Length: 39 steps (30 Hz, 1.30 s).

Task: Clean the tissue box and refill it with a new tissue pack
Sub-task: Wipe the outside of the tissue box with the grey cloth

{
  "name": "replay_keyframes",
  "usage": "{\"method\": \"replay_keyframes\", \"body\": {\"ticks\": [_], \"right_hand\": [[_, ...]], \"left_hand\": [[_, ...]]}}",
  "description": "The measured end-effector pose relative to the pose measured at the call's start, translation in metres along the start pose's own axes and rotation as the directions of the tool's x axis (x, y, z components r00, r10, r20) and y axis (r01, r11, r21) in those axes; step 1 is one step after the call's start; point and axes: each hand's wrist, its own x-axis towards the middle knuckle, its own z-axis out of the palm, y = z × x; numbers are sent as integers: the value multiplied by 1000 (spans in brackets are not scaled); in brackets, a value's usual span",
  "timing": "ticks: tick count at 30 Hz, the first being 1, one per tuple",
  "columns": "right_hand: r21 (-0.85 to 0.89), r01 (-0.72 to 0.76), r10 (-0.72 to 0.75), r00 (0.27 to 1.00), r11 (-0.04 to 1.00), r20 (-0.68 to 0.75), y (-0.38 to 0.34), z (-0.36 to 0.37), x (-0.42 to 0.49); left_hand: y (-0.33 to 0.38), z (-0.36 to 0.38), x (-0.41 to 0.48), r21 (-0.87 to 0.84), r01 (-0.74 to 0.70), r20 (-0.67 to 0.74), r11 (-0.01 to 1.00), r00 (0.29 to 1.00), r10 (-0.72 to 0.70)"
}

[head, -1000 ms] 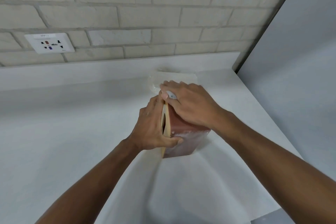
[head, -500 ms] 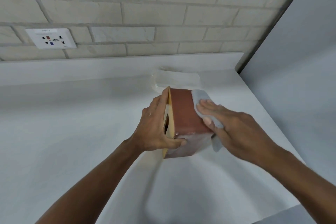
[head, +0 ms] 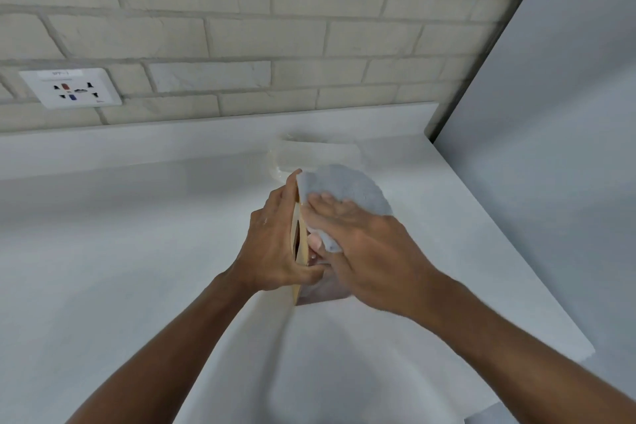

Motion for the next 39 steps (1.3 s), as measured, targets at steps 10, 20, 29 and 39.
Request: {"method": "replay_keyframes", "body": {"ticks": [10, 20, 29, 39], "right_hand": [[138, -72, 96, 980, 988, -173, 41, 4, -58], [751, -466, 658, 751, 469, 55, 70, 7, -39], [844, -313, 549, 835, 434, 27, 59, 13, -38], [903, -300, 592, 803, 308, 64, 67, 17, -37]], "left_hand": [[1, -2, -3, -38, 63, 49, 997, 997, -61], [3, -2, -2, -148, 98, 12, 984, 995, -97], [7, 1, 9, -445, 165, -16, 880, 981, -192], [1, 6, 19, -635, 418, 145, 650, 890, -431]]}}
